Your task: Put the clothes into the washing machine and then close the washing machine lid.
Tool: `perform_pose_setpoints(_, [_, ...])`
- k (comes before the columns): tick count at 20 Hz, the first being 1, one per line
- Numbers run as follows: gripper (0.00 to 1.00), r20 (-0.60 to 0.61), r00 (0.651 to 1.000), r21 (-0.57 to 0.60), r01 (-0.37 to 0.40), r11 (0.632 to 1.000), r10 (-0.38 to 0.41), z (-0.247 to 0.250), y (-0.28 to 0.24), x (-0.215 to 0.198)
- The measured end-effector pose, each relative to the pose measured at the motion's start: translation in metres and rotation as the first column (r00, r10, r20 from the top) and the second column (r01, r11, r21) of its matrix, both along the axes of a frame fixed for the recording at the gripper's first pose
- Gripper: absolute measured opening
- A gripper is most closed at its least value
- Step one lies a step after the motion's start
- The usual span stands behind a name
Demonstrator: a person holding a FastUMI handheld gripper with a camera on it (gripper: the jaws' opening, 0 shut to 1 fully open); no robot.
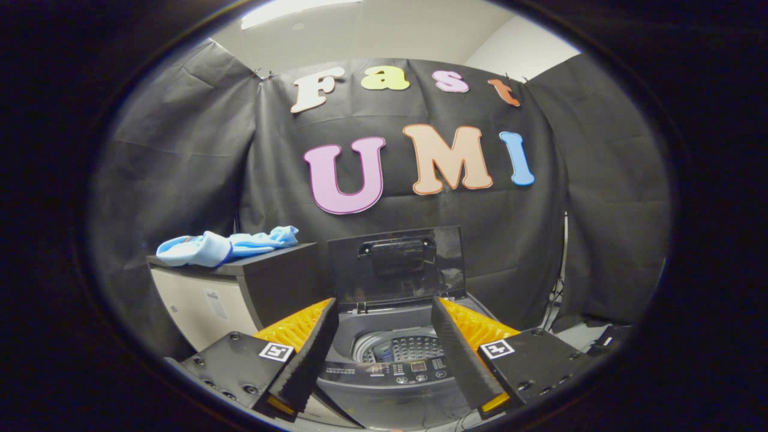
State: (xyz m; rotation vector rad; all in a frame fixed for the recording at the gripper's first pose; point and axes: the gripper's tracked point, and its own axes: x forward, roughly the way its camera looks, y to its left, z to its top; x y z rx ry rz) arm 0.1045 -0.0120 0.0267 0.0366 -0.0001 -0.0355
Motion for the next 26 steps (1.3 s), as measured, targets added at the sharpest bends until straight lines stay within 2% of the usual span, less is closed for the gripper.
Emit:
perform_pose_setpoints(2, [0.97,-0.012,1.000,0.013,0.016,1.000,-0.015,0.001,0.001,0.008])
perform_pose_setpoints(12, [0.97,-0.017,1.000,-0.001,-0.022,1.000,0.022,0.020,0.051,0.060])
perform_pose_setpoints(17, [0.97,0.054,0.994,-0.041,-0.094,0.995,0.096,0.080,0.114,0.082])
perform_pose_setpoints(19, [0.97,0.028,0.992,-0.019,-0.120,0.993,0.120,0.099,0.145,0.091])
perform_pose_setpoints(24, [0.98,0.004,0.994,-0.011,-0.105,0.994,0.105,0.132,0.208,0.121])
perform_pose_setpoints(26, [0.98,-0.025,0.985,-0.037,-0.171,0.985,0.170,0.130,0.244,0.137])
